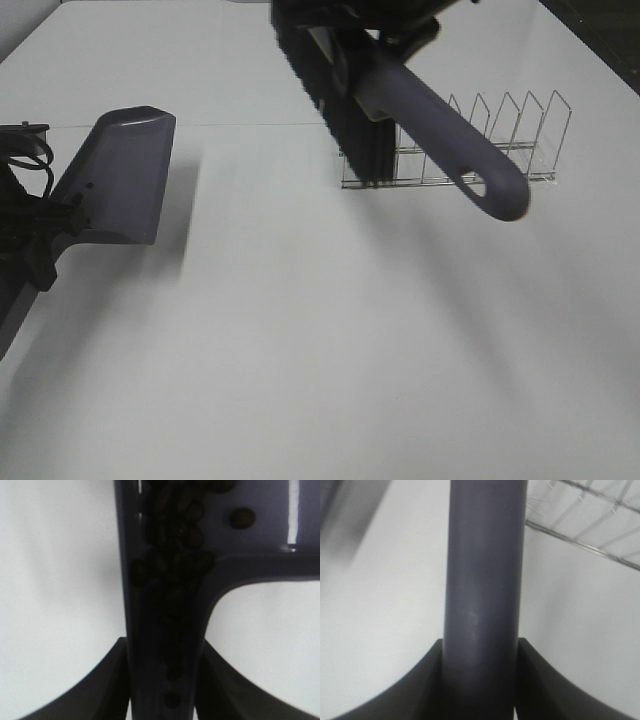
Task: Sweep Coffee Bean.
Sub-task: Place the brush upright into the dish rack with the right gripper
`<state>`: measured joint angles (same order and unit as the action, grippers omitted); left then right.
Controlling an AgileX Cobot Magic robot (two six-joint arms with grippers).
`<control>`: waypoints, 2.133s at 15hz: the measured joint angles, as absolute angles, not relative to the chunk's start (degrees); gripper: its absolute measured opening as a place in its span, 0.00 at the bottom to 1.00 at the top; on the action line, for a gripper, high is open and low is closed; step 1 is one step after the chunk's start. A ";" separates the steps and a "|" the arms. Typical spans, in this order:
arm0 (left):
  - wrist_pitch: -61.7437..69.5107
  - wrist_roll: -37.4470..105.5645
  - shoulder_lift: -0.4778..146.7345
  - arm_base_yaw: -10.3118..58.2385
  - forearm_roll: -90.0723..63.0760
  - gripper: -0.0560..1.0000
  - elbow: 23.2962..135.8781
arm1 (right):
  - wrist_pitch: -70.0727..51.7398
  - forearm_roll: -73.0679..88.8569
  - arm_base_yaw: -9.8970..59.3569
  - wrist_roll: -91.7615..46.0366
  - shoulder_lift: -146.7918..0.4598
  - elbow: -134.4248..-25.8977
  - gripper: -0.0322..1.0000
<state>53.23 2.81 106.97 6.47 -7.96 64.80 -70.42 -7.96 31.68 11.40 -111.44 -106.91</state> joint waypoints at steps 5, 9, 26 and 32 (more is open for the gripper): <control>52.65 2.98 106.97 6.47 -8.14 0.36 64.80 | -70.30 -5.56 19.71 13.18 -107.49 -89.27 0.38; 52.60 2.98 106.97 6.47 -8.14 0.36 64.80 | -70.59 -5.73 15.47 15.87 -109.38 -83.14 0.38; 52.02 3.04 106.97 6.47 -8.14 0.36 64.80 | -71.10 -9.68 14.50 18.28 -134.24 -116.37 0.38; 52.02 3.04 106.97 6.47 -8.14 0.36 64.80 | -70.76 -4.64 11.12 17.65 -137.22 -122.44 0.38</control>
